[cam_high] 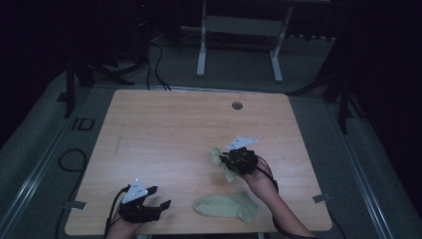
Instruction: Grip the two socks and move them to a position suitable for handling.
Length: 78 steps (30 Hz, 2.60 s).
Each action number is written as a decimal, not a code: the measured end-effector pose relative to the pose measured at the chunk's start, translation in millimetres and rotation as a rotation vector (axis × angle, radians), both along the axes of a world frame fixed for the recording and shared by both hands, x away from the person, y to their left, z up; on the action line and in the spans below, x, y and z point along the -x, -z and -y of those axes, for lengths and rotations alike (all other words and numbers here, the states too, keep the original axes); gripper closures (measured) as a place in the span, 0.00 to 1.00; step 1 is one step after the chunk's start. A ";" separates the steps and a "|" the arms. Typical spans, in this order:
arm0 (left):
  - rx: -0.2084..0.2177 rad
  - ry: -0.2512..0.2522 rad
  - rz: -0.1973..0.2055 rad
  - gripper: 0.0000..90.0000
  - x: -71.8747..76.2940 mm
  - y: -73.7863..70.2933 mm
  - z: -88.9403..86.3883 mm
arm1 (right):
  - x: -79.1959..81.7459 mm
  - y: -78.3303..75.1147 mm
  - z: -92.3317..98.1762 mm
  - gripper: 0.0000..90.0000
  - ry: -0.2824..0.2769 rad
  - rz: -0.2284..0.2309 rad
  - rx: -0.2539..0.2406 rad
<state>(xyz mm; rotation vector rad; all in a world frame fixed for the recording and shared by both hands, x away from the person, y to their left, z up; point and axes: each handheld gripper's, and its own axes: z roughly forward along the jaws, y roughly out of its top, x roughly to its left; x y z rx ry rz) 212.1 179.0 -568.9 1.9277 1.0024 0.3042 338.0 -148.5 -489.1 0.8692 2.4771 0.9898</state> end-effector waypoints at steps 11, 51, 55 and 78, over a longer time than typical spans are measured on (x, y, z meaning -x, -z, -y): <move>-0.010 0.012 -0.019 0.29 -4.9 2.0 8.7 | -4.1 45.2 -1.0 0.91 0.021 -0.056 0.050; -0.183 0.053 -0.131 0.52 -127.8 -9.6 144.9 | 9.8 49.7 19.1 0.70 0.018 -0.182 0.021; -0.212 0.034 -0.116 0.66 -130.7 -8.4 146.9 | 9.5 53.7 21.8 0.83 0.021 -0.188 0.020; -0.174 0.014 -0.026 0.99 -105.3 -46.0 129.5 | 8.7 -0.5 92.4 0.94 0.165 -0.104 -0.113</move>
